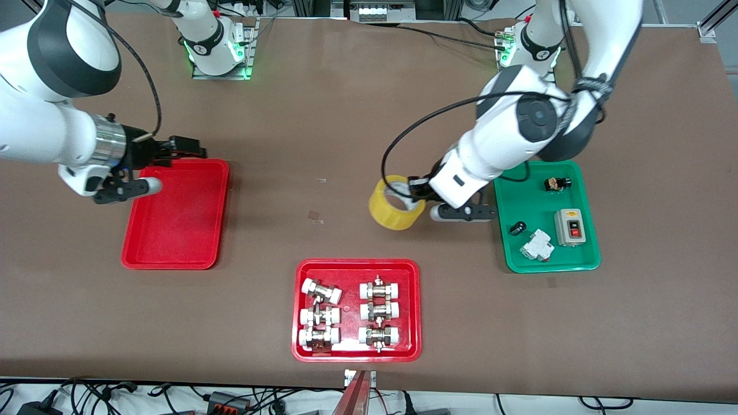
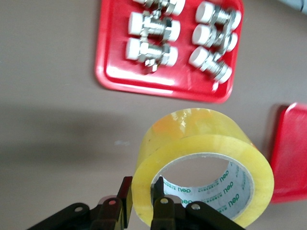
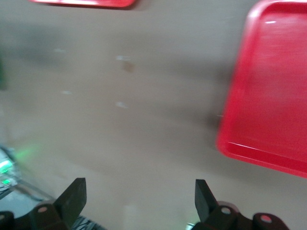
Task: Left arm passes tape to right arm into tray
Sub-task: 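Lift the tape with the left gripper while the right gripper approaches, then carry the tape toward the right gripper and close the right gripper on it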
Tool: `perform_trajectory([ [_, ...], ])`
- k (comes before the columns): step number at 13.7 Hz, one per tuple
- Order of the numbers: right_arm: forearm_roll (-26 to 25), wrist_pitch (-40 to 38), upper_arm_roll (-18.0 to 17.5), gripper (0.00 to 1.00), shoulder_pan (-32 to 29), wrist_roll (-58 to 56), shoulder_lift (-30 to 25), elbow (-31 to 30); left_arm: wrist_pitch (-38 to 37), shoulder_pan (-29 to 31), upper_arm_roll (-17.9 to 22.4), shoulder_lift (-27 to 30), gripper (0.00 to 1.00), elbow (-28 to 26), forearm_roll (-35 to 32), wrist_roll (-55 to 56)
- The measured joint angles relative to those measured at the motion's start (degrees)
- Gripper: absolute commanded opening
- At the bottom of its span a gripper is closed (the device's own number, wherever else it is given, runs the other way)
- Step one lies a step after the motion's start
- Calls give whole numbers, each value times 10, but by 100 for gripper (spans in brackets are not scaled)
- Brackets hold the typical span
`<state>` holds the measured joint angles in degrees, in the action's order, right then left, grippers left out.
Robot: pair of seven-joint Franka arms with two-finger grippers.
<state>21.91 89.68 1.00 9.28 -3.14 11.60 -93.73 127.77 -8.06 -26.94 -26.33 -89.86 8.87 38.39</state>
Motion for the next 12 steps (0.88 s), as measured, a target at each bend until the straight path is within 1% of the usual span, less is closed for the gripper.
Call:
perform_trajectory([
  [2, 19, 5, 0, 100, 15, 0, 4, 4, 74, -23, 0, -23, 0, 1, 0, 76],
  [4, 49, 6, 0, 100, 21, -5, 12, 14, 115, -46, 0, -38, 0, 2, 0, 148],
  [6, 91, 6, 0, 100, 22, -46, 29, 22, 167, -66, 0, -46, 0, 2, 0, 213],
  [7, 102, 7, 1, 100, 22, -74, 38, 26, 196, -72, 0, -51, 0, 2, 0, 244],
  [9, 111, 10, 2, 100, 22, -124, 58, 41, 216, -75, -2, -66, 0, 3, 6, 279],
  [10, 123, 11, 2, 100, 22, -150, 68, 54, 219, -75, -8, -76, 0, 4, 18, 280],
  [12, 175, 15, 2, 100, 21, -192, 93, 80, 225, -75, -30, -97, 0, 15, 32, 278],
])
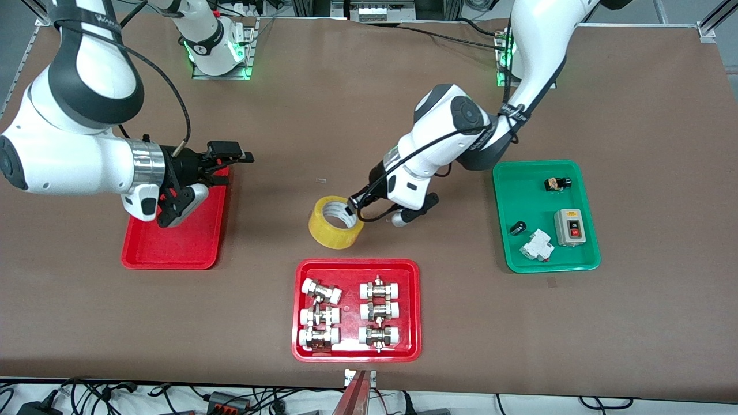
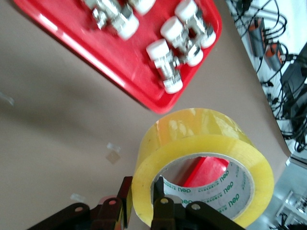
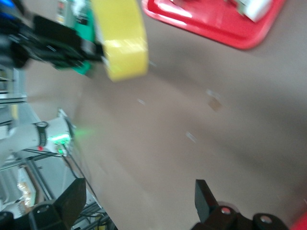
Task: Left arm passes tape to right arm into tray
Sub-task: 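Carry the tape toward the right gripper and close the right gripper on it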
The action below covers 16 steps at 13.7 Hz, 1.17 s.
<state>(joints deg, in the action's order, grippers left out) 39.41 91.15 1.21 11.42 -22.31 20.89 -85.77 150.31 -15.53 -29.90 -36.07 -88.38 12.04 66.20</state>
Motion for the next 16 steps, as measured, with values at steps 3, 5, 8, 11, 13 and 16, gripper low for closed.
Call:
perform_trajectory([
  [3, 36, 35, 0, 100, 0, -49, 46, 37, 2, -2, -37, -51, 0, 43, 30, -38],
  [5, 41, 54, 0, 100, 0, -66, 75, 55, 2, -3, -48, -73, 0, 57, 52, -77],
  [8, 56, 63, -1, 100, 1, -83, 100, 75, 2, -4, -65, -83, 0, 62, 68, -114],
  [11, 93, 68, -1, 100, 1, -107, 116, 76, 2, -4, -66, -87, 0, 64, 69, -123],
  [13, 98, 69, -1, 100, 1, -112, 122, 77, 1, -5, -67, -92, 0, 64, 69, -126],
  [16, 98, 68, -2, 100, 5, -113, 126, 76, 1, -8, -67, -95, 0, 65, 69, -126],
])
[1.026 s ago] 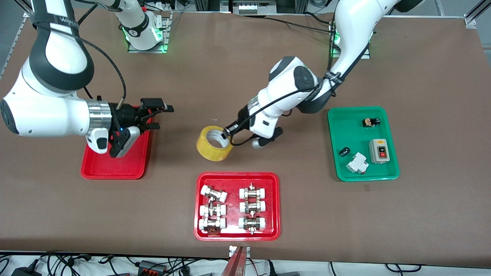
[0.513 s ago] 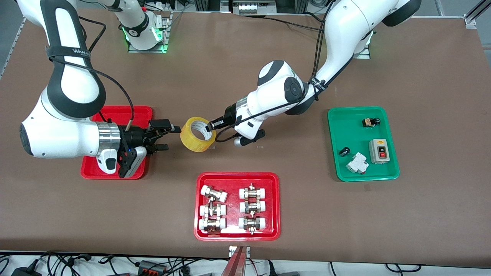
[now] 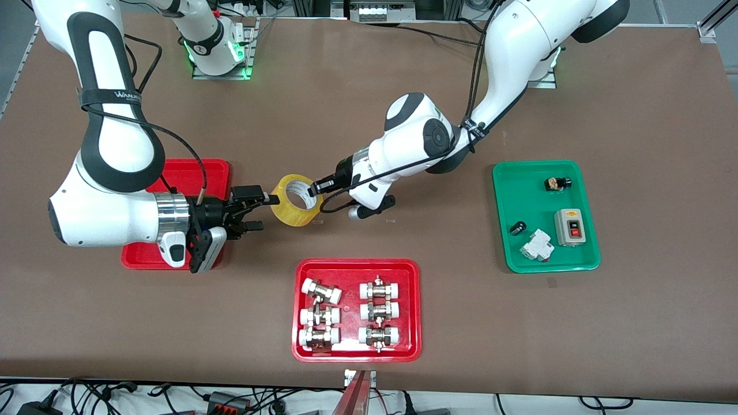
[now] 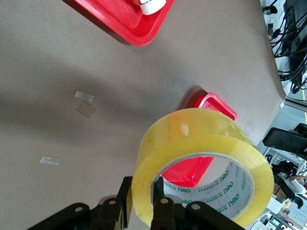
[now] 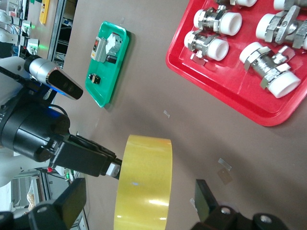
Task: Left arm passes tape to right arm into tray
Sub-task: 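Carry the tape toward the right gripper and close the right gripper on it, then open the left gripper and withdraw it while the right gripper holds tape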
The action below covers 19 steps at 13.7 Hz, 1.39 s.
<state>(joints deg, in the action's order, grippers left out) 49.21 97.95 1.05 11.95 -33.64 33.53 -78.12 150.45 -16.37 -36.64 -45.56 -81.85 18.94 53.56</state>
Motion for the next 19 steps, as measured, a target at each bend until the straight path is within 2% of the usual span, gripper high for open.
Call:
perform_trajectory([
  [11, -11, -12, 0, 100, 8, 3, 12, -13, 0, 0, 0, -8, 0, 26, 0, -10],
  [12, -11, -13, 0, 93, 8, 4, 12, -13, 0, 0, 0, -8, 0, 26, 0, -11],
  [14, -11, -19, 0, 52, 8, 4, 12, -13, 0, 0, 1, -8, 0, 26, 0, -11],
  [15, -11, -20, 0, 35, 8, 4, 12, -13, 0, 0, 1, -8, 0, 26, 0, -11],
  [17, -8, -27, 0, 20, 8, 6, 10, -12, -1, 0, 2, -10, 0, 26, 0, -11],
  [19, -7, -31, -1, 14, 9, 14, 8, -12, 1, -1, 2, -13, 0, 26, 0, -13],
])
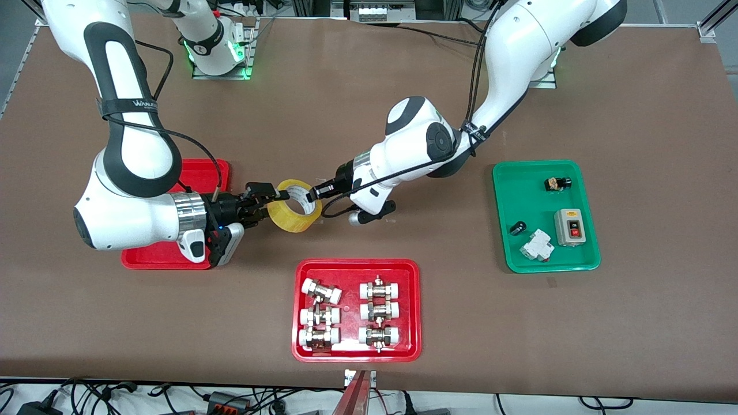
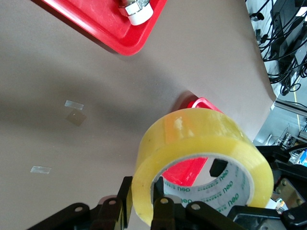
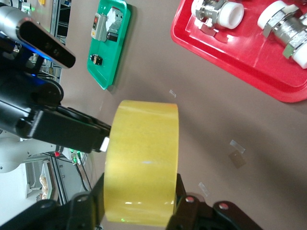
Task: Left arm passes tape to right arm into tray
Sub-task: 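Open the left gripper and withdraw it while the right gripper holds tape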
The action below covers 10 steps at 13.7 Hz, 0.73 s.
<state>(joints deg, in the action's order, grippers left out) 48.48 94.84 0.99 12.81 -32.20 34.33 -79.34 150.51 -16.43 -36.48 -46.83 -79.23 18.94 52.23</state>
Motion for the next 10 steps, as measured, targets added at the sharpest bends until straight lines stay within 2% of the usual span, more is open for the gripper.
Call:
perform_trajectory([
  [5, 0, 0, 0, 14, 0, 2, 0, 0, 0, 0, 0, 0, 0, 1, 0, -3],
  [7, 0, 0, 0, 14, 0, 2, 0, 0, 0, 0, 0, 0, 8, 1, 0, -3],
  [8, 0, 0, 0, 14, 0, 2, 0, 0, 0, 0, 0, 0, 16, 1, 0, -3],
  [9, 1, 0, 0, 14, 0, 2, 0, 0, 0, 0, 0, 0, 34, 1, 0, -3],
  [10, 1, 0, 0, 14, 0, 2, 0, 0, 0, 1, 0, 0, 89, 1, 0, -3],
])
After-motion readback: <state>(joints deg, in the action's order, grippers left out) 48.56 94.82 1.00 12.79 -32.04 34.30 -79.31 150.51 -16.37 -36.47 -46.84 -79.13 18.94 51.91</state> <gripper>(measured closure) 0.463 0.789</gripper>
